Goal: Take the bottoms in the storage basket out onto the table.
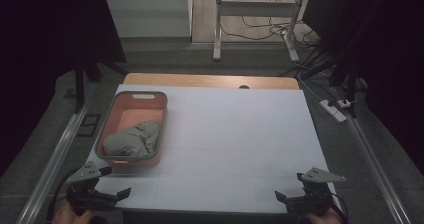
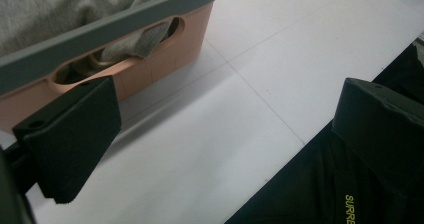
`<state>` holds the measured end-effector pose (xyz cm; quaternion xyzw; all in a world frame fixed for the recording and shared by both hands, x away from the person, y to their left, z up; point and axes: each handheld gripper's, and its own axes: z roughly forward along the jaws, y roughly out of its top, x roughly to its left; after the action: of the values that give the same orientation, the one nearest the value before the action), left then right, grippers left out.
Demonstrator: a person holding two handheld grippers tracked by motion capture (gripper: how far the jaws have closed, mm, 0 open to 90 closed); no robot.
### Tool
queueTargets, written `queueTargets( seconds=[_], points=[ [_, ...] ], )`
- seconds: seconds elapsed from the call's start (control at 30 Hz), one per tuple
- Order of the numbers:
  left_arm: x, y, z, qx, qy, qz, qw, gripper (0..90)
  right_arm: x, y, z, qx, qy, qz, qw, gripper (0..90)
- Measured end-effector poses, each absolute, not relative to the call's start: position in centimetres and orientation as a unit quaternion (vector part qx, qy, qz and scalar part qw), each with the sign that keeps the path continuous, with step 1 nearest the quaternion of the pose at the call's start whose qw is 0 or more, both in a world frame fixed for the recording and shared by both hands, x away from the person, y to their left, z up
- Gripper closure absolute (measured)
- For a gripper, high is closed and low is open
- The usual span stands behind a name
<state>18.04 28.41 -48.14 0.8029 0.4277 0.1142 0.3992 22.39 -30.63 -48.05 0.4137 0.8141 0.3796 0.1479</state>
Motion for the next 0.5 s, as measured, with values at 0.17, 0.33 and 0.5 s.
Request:
queueTargets(
  seconds=[0.17, 0.33, 0.5],
  points=[
    [18.20, 28.14, -47.70, 0.804, 0.425, 0.112, 0.401, 0.0, 22.39, -30.57, -48.07, 0.413, 0.815, 0.378, 0.149, 0.0],
    [18.49, 27.93, -47.22, 0.805, 0.425, 0.113, 0.398, 0.0, 22.41, -30.55, -48.09, 0.412, 0.816, 0.377, 0.148, 0.0],
    [18.90, 27.89, -47.13, 0.806, 0.430, 0.108, 0.393, 0.0, 22.42, -30.55, -48.09, 0.413, 0.816, 0.377, 0.148, 0.0]
  ],
)
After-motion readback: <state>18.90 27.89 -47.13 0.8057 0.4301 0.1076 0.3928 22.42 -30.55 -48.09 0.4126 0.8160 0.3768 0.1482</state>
